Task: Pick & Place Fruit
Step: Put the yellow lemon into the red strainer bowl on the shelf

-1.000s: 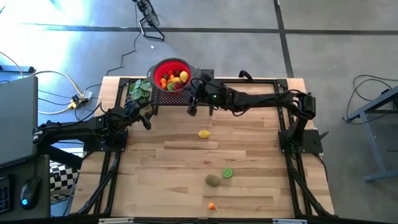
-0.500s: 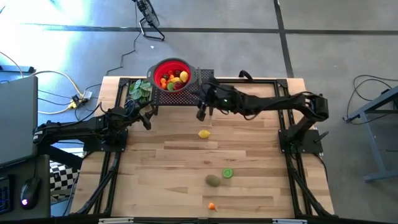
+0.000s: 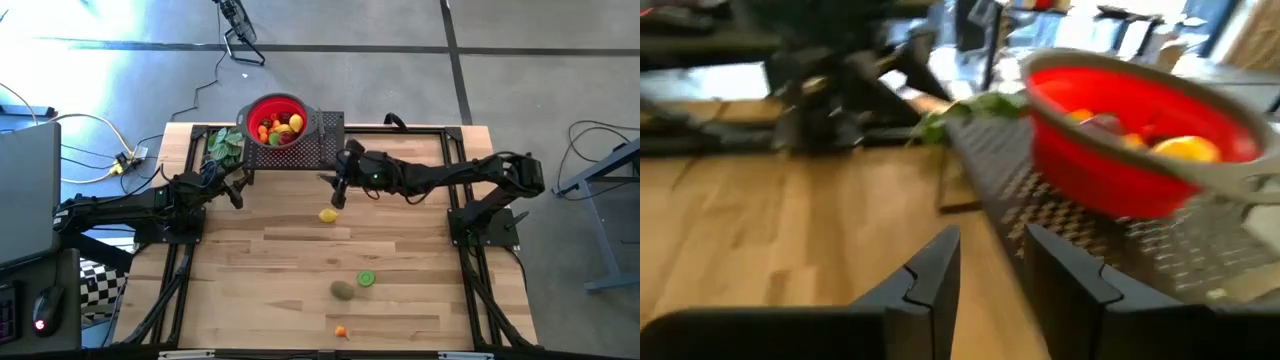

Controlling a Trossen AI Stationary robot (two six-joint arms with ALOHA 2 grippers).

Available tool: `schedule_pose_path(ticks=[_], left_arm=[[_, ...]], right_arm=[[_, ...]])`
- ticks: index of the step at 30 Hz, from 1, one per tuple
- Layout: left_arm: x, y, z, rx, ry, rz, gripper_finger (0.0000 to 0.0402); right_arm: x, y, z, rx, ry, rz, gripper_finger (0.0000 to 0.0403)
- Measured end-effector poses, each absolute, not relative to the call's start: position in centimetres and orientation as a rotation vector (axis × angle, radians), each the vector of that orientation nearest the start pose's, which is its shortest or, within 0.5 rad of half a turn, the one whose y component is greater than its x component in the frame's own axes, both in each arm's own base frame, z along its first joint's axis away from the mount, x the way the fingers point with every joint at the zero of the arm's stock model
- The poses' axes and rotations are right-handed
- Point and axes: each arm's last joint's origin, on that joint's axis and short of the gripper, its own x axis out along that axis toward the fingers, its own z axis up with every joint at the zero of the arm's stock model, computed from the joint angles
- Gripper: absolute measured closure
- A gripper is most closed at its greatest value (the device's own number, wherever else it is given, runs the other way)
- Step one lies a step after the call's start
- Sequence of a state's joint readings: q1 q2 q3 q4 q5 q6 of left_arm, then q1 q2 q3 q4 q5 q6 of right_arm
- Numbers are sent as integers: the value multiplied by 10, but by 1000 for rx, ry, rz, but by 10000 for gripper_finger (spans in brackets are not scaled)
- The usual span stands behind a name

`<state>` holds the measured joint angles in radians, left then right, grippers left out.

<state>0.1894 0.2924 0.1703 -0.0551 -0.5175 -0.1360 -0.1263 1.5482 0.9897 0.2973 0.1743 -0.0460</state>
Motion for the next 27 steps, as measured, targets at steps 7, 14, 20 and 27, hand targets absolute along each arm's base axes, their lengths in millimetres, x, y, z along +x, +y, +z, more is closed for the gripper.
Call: schedule_pose_path(ticks=[7, 14, 20, 27], left_arm=[[104, 35, 193, -100, 135, 716, 174], [104, 35, 192, -99, 138, 715, 174], [104, 35, 192, -99, 137, 715, 174], [104, 34, 189, -94, 179, 706, 174]], right_arm=[[342, -31, 252, -28, 385, -227, 298], [340, -27, 244, 105, 453, -175, 298], [339, -22, 237, 43, 516, -125, 283], [348, -7, 212, -54, 611, -153, 184]])
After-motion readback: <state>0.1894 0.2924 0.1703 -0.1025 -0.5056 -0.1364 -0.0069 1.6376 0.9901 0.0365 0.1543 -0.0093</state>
